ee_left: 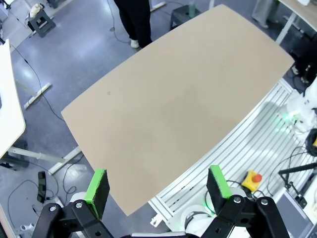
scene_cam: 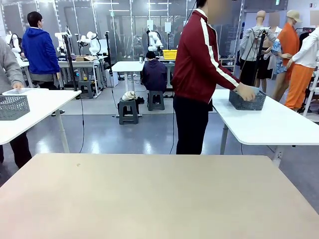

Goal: Fold the towels and place them in the basket.
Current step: When a person lays out a Towel with hook on the table, fold it in half twice.

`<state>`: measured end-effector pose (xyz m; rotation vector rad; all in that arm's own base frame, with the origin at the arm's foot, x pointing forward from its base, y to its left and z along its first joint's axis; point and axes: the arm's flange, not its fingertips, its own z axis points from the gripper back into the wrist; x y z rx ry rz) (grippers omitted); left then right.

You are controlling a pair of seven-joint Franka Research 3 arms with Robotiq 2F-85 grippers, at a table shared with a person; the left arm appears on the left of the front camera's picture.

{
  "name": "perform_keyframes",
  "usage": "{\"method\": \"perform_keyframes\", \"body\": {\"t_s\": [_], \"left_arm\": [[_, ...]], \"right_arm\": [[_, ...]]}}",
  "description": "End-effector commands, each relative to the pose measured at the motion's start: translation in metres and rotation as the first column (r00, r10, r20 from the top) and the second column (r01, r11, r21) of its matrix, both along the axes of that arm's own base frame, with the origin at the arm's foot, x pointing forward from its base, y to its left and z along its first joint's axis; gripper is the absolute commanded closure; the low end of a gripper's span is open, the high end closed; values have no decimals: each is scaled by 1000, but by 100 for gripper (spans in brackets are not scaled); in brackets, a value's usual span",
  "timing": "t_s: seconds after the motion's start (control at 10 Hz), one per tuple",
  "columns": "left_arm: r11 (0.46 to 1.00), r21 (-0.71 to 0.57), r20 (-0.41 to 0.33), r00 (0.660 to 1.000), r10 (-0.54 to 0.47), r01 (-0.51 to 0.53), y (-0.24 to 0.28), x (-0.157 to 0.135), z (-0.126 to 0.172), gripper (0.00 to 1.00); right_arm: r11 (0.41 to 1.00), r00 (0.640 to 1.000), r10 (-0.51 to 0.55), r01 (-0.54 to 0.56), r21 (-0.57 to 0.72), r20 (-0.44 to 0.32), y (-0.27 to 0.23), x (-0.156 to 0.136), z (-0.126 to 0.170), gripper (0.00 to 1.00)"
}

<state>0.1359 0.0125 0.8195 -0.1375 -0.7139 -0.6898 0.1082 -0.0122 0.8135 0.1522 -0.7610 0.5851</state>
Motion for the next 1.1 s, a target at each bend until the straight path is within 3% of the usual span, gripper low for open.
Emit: {"method": "perform_keyframes", "body": {"t_s": [0.0,0.4,0.5,1.0], "left_arm": [[1000,3,-44,999,22,-22,-3,-7,10,0],[999,16,-53,998,40,-39,1,-13,12,0],[1000,10,-30,999,11,-11,2,-4,1,0],[1000,10,-30,999,11,-11,2,-4,1,0]], "right_arm": [[1000,1000,5,-5,3,-27,-3,-11,7,0],[1000,999,6,-7,-19,-53,-3,-12,5,0],[1000,1000,-10,9,-9,-29,-1,-1,-3,0],[1000,1000,-10,9,-9,-29,-1,-1,-3,0]]}}
